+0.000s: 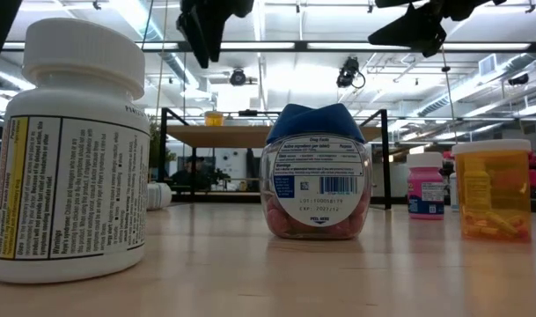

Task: Pick and place medicine bottles onto shelf by color
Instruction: Put the white blue pill bottle on the shelf

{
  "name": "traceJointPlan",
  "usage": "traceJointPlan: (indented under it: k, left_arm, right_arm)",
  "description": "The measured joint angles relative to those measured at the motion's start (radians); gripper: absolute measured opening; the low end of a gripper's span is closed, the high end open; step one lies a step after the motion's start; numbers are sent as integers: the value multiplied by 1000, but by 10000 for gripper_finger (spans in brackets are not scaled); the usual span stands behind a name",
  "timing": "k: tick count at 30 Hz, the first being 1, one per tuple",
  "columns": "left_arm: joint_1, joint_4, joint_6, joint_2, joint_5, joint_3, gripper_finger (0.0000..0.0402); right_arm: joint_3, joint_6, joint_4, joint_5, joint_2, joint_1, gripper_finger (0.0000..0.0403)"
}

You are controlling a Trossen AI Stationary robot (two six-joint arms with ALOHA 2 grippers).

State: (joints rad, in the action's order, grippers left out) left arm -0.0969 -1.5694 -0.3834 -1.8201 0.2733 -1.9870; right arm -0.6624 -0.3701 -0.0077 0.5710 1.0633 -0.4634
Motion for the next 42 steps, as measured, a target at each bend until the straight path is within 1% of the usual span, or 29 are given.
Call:
traceJointPlan:
  k: [3, 6, 9, 11, 13, 15, 19, 21, 27, 31, 37, 42]
  left_arm:
    - [12, 2, -96, 44, -17, 67, 285]
    - [32, 11, -184, 123, -14, 223, 283]
    - [65, 119, -275, 214, -9, 408, 274]
    - [94, 222, -336, 277, -14, 523, 268]
    - [115, 314, -396, 329, -41, 620, 263]
    - [131, 372, -457, 359, -67, 683, 260]
    - [142, 368, -586, 378, -68, 741, 264]
    - [134, 363, -624, 373, -72, 759, 271]
    - [100, 373, -624, 362, -148, 818, 290]
    - [96, 385, -648, 362, -178, 868, 299]
    - [95, 554, -661, 362, -256, 969, 310]
    - [93, 589, -684, 361, -266, 986, 316]
  right_arm:
    - [0, -12, -15, -8, 6, -14, 305]
    - [0, -45, -60, -23, 6, -25, 305]
    - [0, -53, -74, -29, 6, -24, 305]
    - [0, -53, -74, -39, 6, -24, 305]
    - [0, -48, -74, -43, 6, -24, 305]
    - [0, -42, -74, -52, 6, -24, 305]
    - [0, -15, -73, -54, 6, -24, 305]
    - [0, 11, -69, -52, 6, -24, 305]
    - [0, 101, -72, -40, 6, -15, 305]
    - [0, 160, -71, -28, 6, 27, 305]
    - [0, 242, -71, -25, 6, 82, 305]
    - [0, 291, -66, -26, 6, 89, 305]
